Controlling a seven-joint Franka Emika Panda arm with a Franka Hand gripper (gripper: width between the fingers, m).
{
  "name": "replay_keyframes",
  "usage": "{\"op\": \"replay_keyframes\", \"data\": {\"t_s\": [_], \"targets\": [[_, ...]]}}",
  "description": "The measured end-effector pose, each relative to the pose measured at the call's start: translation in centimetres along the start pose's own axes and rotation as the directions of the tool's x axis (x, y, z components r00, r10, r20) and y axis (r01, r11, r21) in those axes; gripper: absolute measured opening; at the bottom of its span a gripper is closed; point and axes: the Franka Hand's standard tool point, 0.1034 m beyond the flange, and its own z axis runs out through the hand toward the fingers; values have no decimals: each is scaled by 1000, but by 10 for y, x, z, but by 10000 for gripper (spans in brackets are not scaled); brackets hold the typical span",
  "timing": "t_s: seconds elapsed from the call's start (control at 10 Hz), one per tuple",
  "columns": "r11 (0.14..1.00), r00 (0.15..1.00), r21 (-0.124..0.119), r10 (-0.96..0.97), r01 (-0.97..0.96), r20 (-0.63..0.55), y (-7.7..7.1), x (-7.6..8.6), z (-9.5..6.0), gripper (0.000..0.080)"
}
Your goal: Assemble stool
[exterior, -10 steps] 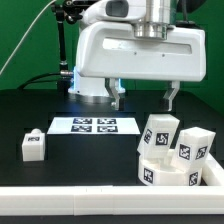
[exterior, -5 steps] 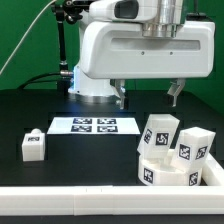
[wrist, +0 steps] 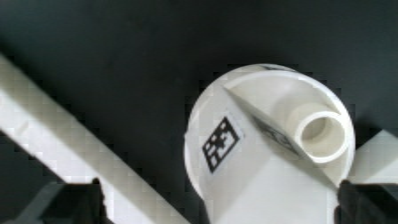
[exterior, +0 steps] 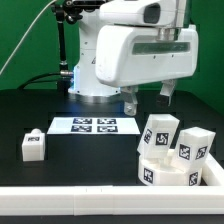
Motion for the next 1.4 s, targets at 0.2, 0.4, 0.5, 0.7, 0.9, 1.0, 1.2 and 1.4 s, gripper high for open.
{"op": "replay_keyframes", "data": {"t_s": [0.2,0.4,0.5,0.7,0.9,1.0,1.2,1.4], "targets": [[996,996,-8,-91,91,-5,0,1,0,649],[979,979,-14,-201,202,4,3,-2,0,649],[974,974,-14,-227,228,5,3,-2,0,649],[884,886,-54,-464,464,18,4,3,-1,649],[763,763,-34,-643,645,67,-1,6,5,649],[724,724,-29,-686,689,72,0,4,6,649],[678,677,-23,-731,735,86,3,1,7,649],[678,676,-15,-731,735,88,-3,3,13,649]]}}
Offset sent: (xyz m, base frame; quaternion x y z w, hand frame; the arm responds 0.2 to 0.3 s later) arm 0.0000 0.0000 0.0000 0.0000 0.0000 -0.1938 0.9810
